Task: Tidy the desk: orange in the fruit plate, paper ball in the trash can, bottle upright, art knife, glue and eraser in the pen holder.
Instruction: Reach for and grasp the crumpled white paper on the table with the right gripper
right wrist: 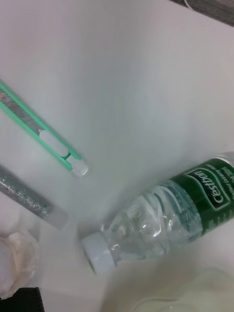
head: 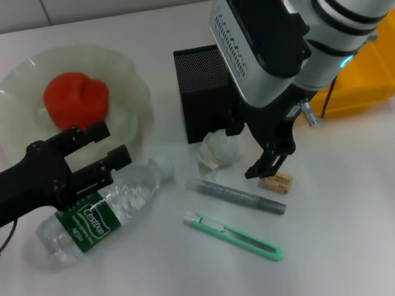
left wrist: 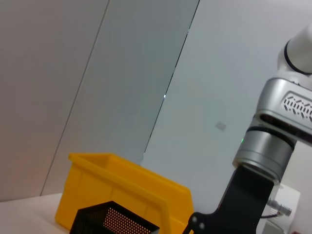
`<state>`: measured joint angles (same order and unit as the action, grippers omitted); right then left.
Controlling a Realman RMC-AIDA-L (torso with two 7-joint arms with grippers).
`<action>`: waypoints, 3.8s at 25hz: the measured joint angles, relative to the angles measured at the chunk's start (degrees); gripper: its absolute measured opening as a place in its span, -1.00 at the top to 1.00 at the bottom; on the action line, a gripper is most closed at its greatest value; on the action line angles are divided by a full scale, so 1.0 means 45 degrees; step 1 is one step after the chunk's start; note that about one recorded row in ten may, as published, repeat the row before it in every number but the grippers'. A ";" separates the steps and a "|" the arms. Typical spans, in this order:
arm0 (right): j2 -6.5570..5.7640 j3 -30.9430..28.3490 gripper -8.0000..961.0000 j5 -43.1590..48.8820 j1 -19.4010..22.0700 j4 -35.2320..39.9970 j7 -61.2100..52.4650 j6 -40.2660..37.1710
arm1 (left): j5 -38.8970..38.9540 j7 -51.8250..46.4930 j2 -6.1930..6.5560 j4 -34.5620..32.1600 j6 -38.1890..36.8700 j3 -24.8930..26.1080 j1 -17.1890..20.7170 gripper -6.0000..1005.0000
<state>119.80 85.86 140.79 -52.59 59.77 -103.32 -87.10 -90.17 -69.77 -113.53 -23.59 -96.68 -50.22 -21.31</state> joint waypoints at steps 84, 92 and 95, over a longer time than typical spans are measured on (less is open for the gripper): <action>0.0000 0.2841 -0.52 -0.0404 0.0735 -0.0527 -0.0224 0.3305 | -0.0007 0.0084 -0.0133 -0.0012 -0.0119 0.0339 -0.0097 -0.43; 0.0000 0.3054 -0.51 -0.0438 0.0641 -0.0702 -0.0220 0.3440 | -0.0002 0.0114 -0.0143 -0.0012 -0.0118 0.0339 -0.0088 -0.43; 0.0001 0.3180 -0.51 -0.0443 0.0646 -0.0748 -0.0220 0.3590 | -0.0002 0.0115 -0.0144 -0.0012 -0.0117 0.0339 -0.0088 -0.43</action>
<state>119.80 100.17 138.80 -49.68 56.41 -104.31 -70.94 -90.17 -69.26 -114.17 -23.64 -97.20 -48.69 -21.70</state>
